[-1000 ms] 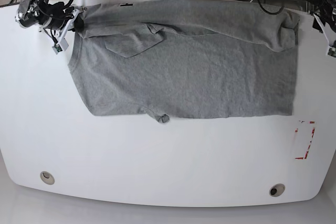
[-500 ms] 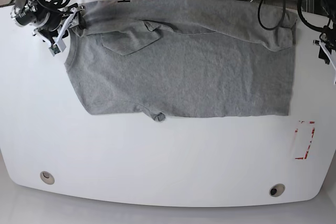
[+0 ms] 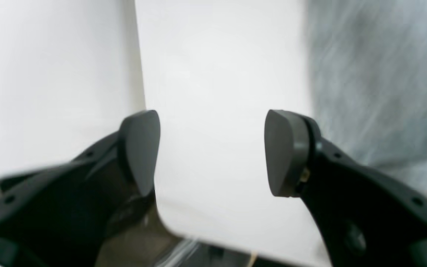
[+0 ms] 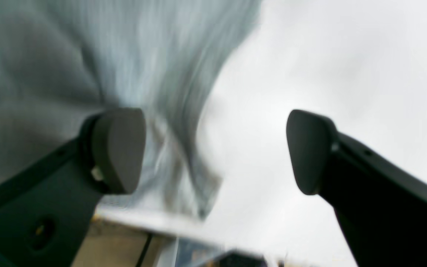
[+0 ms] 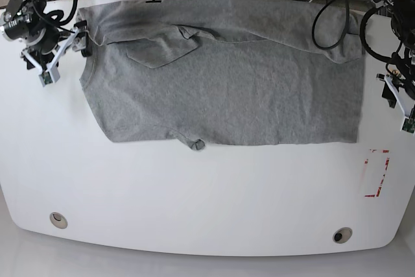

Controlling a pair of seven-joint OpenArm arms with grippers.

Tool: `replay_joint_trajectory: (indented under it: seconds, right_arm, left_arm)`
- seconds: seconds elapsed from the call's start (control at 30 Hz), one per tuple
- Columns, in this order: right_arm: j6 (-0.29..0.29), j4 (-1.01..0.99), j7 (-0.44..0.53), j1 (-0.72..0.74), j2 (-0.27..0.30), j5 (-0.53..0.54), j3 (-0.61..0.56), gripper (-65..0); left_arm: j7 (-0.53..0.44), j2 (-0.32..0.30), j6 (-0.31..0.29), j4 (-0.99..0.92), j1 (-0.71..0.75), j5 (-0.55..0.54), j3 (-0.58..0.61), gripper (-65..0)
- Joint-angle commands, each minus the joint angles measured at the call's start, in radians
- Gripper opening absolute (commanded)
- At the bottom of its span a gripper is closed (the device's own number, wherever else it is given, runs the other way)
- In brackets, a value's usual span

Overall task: Layout the t-shirt on the table in an organized manner, then fold the t-shirt properly
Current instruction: 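Release the shirt and move both grippers to the shirt hem corners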

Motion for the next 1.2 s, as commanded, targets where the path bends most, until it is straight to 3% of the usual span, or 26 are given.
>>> replay_joint_trajectory:
  seconds: [0.0,0.23,0.47,0.57,0.73,0.93,1.17]
  right_arm:
    - [0.0,-0.062,0.017,0.085,0.014,0.016,0.005,-7.5]
    - [0.0,-0.298,0.063,0.312,0.02,-0.051,-0.049,-7.5]
    - [0.0,-0.493,0.2,0.487,0.012,-0.237,-0.129,-7.5]
    - [0.0,-0.616,0.283,0.55,0.014,-0.283,-0.175,-7.5]
    - [0.0,-0.792,0.382,0.634,0.022,-0.312,-0.219,-7.5]
    - [0.0,-0.961,0.467,0.69,0.032,-0.321,-0.23,-7.5]
    - [0.0,-1.013,0.496,0.703,0.026,-0.317,-0.281,-7.5]
  left_arm:
    - [-0.007,0.016,0.002,0.0,-0.048,0.007,0.033,-23.5]
    - [-0.015,0.067,0.002,-0.02,-0.148,0.007,0.133,-23.5]
    - [-0.135,0.1,0.002,-0.142,-0.208,0.007,0.232,-23.5]
    - [-0.189,0.107,0.039,-0.223,-0.243,0.007,0.254,-23.5]
    - [-0.248,0.107,0.077,-0.347,-0.286,0.007,0.265,-23.5]
    - [-0.271,0.103,0.081,-0.439,-0.315,0.006,0.265,-23.5]
    - [-0.271,0.097,0.081,-0.441,-0.311,0.006,0.263,-23.5]
